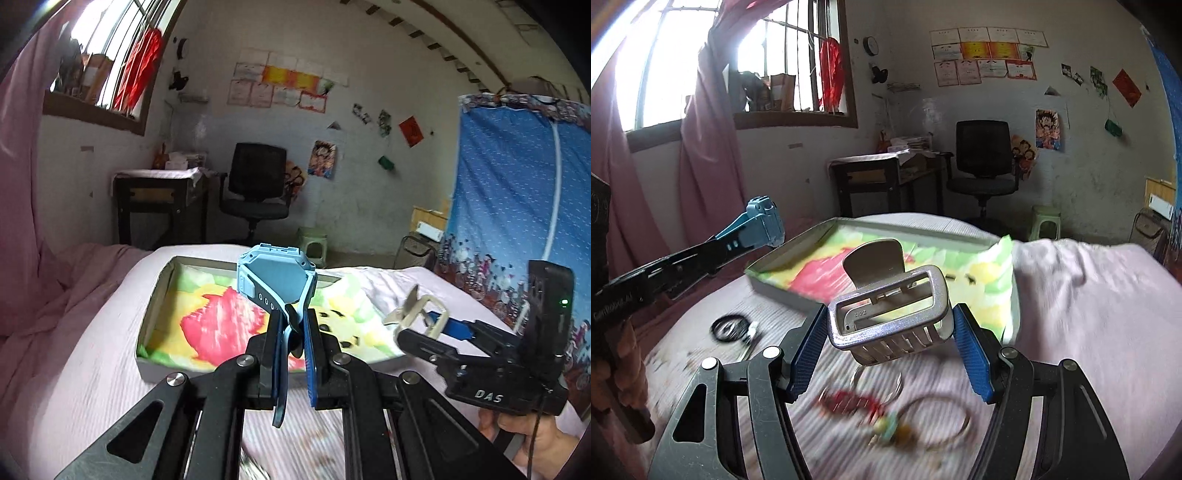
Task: Organize jewelry
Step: 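Carry the smartwatch and claw clip into the white box and release both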
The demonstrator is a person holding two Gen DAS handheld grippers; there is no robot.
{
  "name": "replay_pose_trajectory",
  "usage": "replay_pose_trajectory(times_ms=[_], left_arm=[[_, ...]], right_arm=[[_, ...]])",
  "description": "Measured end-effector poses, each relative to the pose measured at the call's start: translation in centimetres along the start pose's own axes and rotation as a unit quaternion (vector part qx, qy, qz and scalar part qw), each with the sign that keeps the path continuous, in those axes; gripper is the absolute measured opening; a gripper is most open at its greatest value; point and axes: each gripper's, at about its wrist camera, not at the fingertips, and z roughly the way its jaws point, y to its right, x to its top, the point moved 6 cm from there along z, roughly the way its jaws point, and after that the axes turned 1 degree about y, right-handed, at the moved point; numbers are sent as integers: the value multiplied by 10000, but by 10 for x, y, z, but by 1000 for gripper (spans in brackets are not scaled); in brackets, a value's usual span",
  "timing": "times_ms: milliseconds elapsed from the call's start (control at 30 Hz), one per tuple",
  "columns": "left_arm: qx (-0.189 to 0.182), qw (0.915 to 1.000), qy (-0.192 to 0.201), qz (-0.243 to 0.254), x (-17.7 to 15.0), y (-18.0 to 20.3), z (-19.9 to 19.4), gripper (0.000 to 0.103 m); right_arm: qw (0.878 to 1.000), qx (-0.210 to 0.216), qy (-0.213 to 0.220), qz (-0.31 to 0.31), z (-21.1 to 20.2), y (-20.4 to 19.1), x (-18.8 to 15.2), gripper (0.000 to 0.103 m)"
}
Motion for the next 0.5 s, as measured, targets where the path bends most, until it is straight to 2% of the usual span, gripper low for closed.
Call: replay_pose_trajectory(times_ms=[167,300,500], left_arm=[[243,9981,-544,-181,1,-15,40,11],[340,9950,-930,-164,-11,-17,62,11],[471,9872,-1511,-198,-29,-20,89,11]], right_arm=[[9997,-57,-211,95,33,10,14,63],[9981,-186,-575,-148,59,15,4,63],[9959,-268,-851,-121,79,23,-5,63]])
